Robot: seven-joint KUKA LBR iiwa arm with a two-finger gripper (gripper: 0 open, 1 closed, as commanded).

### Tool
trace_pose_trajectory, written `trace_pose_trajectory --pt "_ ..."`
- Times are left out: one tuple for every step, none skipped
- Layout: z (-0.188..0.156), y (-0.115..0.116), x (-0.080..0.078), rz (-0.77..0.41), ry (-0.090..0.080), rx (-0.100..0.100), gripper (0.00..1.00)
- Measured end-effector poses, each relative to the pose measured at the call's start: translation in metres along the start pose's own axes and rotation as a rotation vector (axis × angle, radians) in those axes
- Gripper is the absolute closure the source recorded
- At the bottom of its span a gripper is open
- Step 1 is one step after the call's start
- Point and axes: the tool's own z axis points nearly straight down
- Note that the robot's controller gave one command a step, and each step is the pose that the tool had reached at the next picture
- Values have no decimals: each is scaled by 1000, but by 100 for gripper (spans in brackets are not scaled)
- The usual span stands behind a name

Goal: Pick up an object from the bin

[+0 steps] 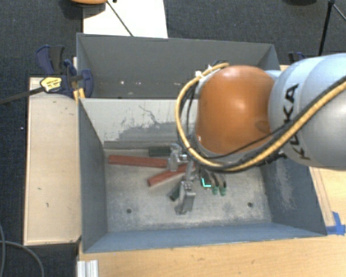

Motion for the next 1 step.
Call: trace_pose_trajectory --pt "-3 -1 -2 4 -6 -1 0"
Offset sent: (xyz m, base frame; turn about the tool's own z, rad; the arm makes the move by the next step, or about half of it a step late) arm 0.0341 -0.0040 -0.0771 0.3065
